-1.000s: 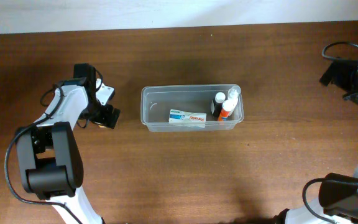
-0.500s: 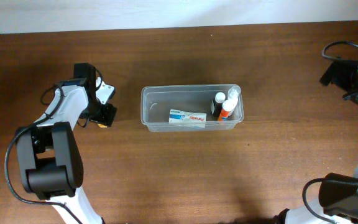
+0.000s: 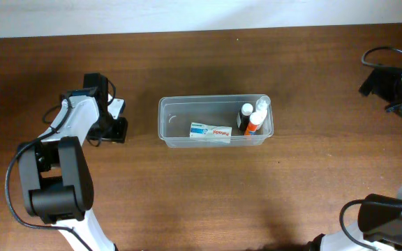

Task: Pack container
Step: 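Lower the left gripper and grasp the amber jar, then lift the amber jar and carry it right over the container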

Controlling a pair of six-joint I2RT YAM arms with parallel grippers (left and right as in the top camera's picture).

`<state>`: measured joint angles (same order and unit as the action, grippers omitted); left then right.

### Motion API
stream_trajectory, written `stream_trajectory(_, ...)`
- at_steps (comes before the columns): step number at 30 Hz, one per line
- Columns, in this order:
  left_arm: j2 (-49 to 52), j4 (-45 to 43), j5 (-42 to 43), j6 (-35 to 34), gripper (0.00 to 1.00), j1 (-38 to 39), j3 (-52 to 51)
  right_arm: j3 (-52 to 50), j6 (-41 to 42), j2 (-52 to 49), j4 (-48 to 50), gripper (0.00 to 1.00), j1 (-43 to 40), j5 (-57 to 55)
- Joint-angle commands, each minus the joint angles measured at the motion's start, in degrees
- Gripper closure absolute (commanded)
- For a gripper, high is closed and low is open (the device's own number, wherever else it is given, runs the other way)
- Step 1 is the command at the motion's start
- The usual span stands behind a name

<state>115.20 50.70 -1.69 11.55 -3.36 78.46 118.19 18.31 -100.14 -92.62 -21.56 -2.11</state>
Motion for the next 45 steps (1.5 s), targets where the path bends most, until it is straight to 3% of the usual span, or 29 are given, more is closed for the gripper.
stream_trajectory(1, 0.3, 0.3, 0.9, -2.5, 0.44, -0.1, -0.4, 0.7, 0.6, 0.3, 0.1, 0.02, -0.3, -0.3)
stream_trajectory(13, 0.3, -4.2, 0.9, -2.5, 0.44, -0.1, -0.4, 0.7, 0.6, 0.3, 0.1, 0.02, -0.3, -0.3)
stream_trajectory(26, 0.3, -3.2, 3.5, -2.5, 0.46, -0.1, -0.4, 0.7, 0.6, 0.3, 0.1, 0.02, -0.3, -0.3)
stream_trajectory(29, 0.3, -3.3, 3.4, -2.5, 0.57, -0.1, -0.4, 0.7, 0.6, 0.3, 0.1, 0.02, -0.3, -0.3)
stream_trajectory(33, 0.3, -3.3, 3.4, -2.5, 0.64, -0.1, -0.4, 0.7, 0.6, 0.3, 0.1, 0.02, -0.3, -0.3)
stream_trajectory(45, 0.3, -1.8, 4.1, -5.6, 0.65, -0.1, 0.9, 0.7, 0.6, 0.3, 0.1, 0.02, -0.3, -0.3)
